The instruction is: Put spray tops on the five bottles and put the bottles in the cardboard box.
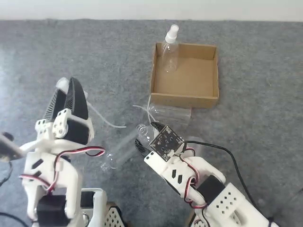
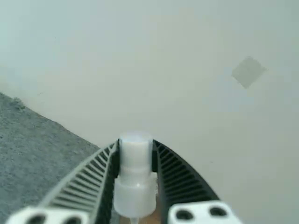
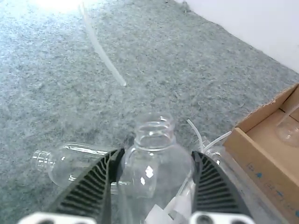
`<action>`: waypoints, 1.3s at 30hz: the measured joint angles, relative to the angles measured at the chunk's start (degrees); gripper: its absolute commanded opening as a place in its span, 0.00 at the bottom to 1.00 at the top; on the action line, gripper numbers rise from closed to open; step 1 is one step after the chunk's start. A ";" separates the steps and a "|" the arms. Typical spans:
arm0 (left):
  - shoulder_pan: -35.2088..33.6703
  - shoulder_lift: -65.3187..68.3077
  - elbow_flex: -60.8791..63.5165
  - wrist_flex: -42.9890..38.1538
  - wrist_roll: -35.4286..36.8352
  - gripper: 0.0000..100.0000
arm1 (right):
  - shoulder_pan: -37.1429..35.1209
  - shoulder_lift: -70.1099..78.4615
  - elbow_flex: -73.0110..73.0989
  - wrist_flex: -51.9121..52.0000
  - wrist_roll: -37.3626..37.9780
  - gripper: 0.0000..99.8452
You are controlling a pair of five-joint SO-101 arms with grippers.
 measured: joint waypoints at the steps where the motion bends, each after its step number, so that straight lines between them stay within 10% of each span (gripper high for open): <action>1: 0.00 -0.18 0.00 0.00 0.00 0.01 | -0.62 0.00 0.00 0.00 0.00 0.10; 39: 13.27 -3.43 6.95 0.00 -3.43 0.01 | -3.16 0.00 0.00 0.00 5.27 0.10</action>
